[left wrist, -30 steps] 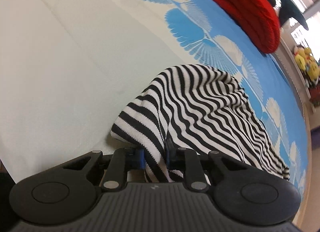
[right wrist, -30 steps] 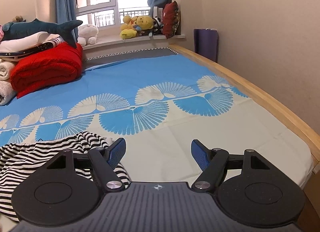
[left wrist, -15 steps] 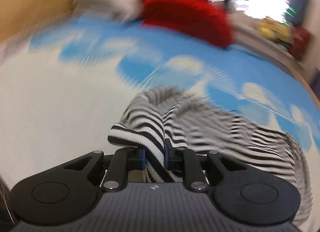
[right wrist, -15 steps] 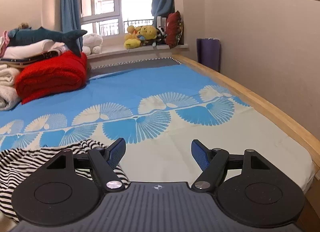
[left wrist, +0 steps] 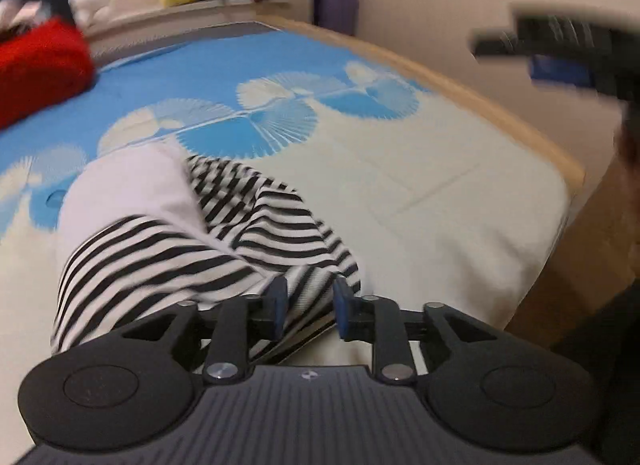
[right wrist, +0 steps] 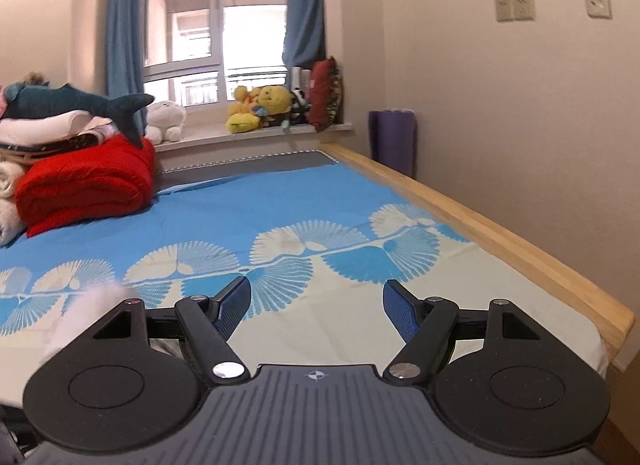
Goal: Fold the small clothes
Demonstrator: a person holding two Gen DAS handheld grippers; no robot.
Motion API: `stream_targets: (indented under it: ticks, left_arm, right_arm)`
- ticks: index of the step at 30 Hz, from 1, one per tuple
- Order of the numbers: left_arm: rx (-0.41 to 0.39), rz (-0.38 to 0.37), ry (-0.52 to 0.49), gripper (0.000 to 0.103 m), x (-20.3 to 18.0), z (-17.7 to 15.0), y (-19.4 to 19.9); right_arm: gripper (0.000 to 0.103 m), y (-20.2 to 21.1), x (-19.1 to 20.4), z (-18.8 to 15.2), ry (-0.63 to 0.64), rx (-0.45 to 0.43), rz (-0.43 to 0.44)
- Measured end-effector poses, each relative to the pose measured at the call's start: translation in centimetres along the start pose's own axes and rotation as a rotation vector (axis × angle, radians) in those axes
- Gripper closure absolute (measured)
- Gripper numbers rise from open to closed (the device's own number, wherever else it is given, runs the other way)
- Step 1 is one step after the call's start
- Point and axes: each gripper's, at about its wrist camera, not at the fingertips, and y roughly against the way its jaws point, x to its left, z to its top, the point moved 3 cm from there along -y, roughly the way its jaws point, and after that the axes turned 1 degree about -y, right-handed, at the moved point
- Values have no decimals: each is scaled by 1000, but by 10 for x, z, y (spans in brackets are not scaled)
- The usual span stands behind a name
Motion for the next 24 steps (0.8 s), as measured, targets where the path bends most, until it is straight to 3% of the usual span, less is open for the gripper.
stream_targets:
  ticks: [3, 8, 10, 12, 15, 18, 21, 24]
  left_arm:
    - [-47, -67, 157, 58, 52, -1, 33]
    - [-33, 82, 135, 58, 122, -8, 77]
    - [-9, 130, 143, 58, 147, -12, 88]
    - [0, 173, 140, 58, 162, -14, 93]
    - [-12, 221, 177, 54, 177, -28, 97]
    - [34, 280, 249, 54, 191, -43, 97]
    - [-5, 346, 249, 47, 201, -40, 105]
    - [21, 374, 273, 46, 211, -44, 102]
  right_arm:
    - [29, -1, -8, 0, -37, 9, -9]
    - [32, -11, -10, -2, -113, 50, 37]
    - [56, -17, -7, -3, -139, 80, 79]
    - [65, -24, 0, -5, -152, 124, 144]
    - [64, -40, 21, -11, -142, 226, 263]
    - [62, -55, 48, -18, -120, 323, 337]
    - [51, -70, 80, -26, -97, 406, 381]
    - [43, -85, 106, -32, -88, 456, 395]
